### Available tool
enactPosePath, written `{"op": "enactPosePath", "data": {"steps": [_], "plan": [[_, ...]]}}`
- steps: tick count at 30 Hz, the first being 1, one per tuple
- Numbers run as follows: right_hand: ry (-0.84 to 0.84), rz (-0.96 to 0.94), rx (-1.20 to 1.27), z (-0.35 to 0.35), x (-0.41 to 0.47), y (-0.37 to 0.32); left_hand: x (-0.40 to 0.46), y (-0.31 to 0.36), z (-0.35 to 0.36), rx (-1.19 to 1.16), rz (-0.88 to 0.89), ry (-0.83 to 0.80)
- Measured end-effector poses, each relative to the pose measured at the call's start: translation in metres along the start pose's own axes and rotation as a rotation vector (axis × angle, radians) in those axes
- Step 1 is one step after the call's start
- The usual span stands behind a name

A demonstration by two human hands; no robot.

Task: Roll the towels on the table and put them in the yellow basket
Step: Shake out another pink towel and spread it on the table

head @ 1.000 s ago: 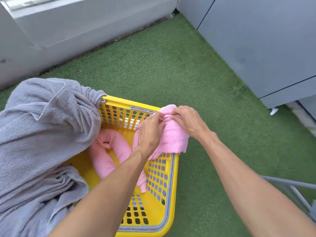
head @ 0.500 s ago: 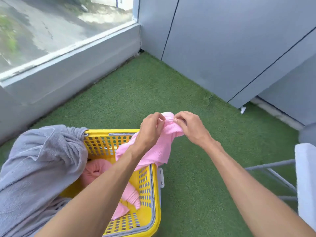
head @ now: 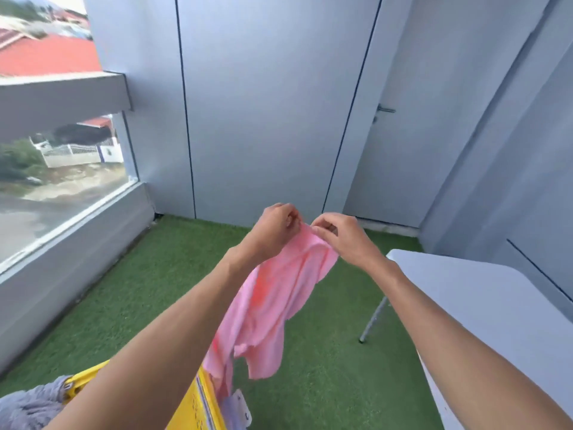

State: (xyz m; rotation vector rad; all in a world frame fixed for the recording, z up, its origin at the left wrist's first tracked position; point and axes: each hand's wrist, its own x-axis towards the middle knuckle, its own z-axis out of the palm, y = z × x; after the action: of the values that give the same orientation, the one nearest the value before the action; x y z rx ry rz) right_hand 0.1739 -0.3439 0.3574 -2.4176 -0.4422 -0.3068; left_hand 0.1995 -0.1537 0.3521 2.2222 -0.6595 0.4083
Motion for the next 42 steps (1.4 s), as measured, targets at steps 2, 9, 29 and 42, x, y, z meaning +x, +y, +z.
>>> {"op": "enactPosePath", "data": {"steps": [2,9,29,42], "plan": [[0.007,0.046,0.027,-0.029,-0.008,0.007,0.019,0.023,0.007,0.014,0.061,-0.02],[-0.059,0.214,0.121,-0.095,-0.013,0.084,0.109,0.067,0.069,0.07,0.239,-0.128],[-0.417,0.299,0.174,-0.166,0.138,0.34,0.344,-0.009,0.207,0.045,0.101,-0.154],[-0.206,0.435,0.121,-0.194,0.261,0.439,0.522,-0.107,0.237,-0.01,0.14,-0.092]]}}
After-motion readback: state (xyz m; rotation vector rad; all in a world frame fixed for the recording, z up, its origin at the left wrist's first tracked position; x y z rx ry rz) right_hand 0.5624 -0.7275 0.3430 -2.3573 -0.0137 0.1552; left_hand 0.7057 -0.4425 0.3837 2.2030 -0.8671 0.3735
